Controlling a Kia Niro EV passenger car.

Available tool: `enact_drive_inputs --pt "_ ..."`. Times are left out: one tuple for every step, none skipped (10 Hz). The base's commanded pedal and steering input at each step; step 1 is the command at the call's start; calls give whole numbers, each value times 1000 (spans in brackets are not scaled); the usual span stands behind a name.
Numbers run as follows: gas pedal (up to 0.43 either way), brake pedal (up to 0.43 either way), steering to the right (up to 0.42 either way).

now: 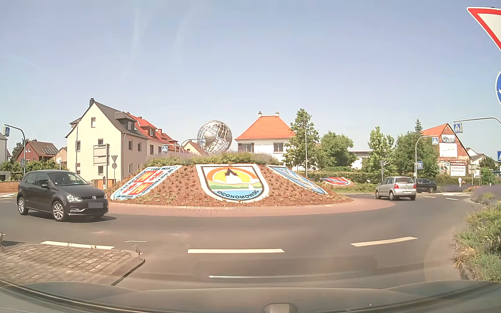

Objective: Follow the waypoints while adhering to traffic rules and regulations

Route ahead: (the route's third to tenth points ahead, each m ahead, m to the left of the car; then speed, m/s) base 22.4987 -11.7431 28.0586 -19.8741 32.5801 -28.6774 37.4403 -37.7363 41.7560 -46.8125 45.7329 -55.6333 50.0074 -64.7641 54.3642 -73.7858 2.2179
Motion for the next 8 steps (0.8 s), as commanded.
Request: enact_drive_inputs --pt "0 238 21" --pt "0 238 21" --pt "0 238 21" --pt "0 244 21" --pt "0 250 21" --pt "0 250 21" --pt "0 250 21" --pt "0 250 21"
